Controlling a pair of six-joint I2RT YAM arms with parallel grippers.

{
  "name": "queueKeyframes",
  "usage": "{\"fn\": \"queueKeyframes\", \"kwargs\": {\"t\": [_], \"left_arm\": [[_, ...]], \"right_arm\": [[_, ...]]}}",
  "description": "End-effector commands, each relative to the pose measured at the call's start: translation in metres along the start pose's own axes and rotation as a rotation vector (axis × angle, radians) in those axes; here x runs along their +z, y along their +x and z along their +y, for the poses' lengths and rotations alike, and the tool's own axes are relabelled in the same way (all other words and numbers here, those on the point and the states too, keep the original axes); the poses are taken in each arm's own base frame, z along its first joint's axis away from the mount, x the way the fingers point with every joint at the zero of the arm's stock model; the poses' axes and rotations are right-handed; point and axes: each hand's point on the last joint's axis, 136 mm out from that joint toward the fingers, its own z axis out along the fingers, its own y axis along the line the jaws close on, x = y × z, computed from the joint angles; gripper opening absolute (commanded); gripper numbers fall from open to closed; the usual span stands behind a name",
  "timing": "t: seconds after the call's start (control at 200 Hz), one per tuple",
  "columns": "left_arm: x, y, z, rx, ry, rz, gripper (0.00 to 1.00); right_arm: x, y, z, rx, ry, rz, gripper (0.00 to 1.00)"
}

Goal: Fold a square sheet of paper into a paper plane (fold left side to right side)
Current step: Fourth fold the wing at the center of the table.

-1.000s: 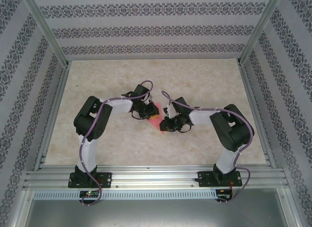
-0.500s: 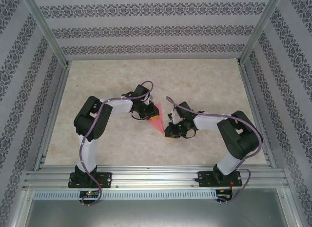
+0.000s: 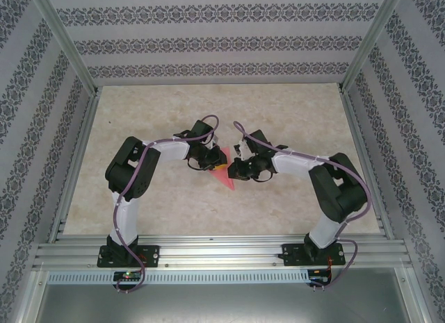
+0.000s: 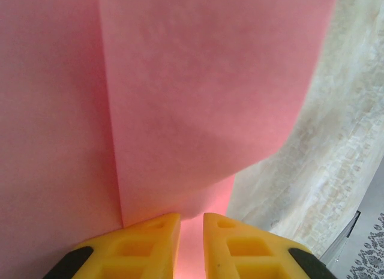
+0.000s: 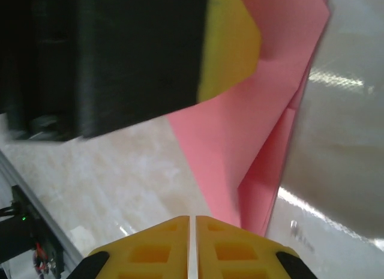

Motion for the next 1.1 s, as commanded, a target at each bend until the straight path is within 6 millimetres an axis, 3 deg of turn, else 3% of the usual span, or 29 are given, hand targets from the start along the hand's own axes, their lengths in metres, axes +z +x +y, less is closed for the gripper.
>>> {"fn": "queueKeyframes", "kwargs": {"t": [0.0, 0.165, 0.455, 0.575, 0.724, 0.864, 0.979, 1.094], "left_arm": [[0.007, 0.012, 0.049, -0.069, -0.166, 0.033, 0.21], [0.006, 0.012, 0.049, -0.069, -0.169, 0.030, 0.21], [0.006, 0.011, 0.050, -0.070, -0.174, 0.028, 0.21], [0.006, 0.010, 0.049, -0.072, -0.173, 0.027, 0.21], [0.006, 0.010, 0.048, -0.071, -0.172, 0.027, 0.21], [0.004, 0.010, 0.048, -0.071, -0.174, 0.021, 0.21], [0.005, 0.010, 0.048, -0.071, -0.173, 0.022, 0.21], [0.005, 0.009, 0.048, -0.071, -0.172, 0.021, 0.21]], "right_arm": [[0.009, -0.024, 0.009, -0.034, -0.013, -0.050, 0.12], [0.020, -0.022, -0.001, -0.025, 0.014, -0.027, 0.12], [0.020, -0.003, -0.029, -0.014, 0.115, 0.026, 0.12], [0.019, -0.005, -0.032, -0.009, 0.117, 0.020, 0.12], [0.014, -0.013, -0.021, -0.020, 0.094, 0.005, 0.12], [-0.008, -0.018, -0.002, -0.058, 0.072, -0.040, 0.13], [-0.019, -0.012, 0.013, -0.092, 0.055, -0.042, 0.15], [-0.013, 0.001, 0.018, -0.105, 0.058, -0.014, 0.15]]}}
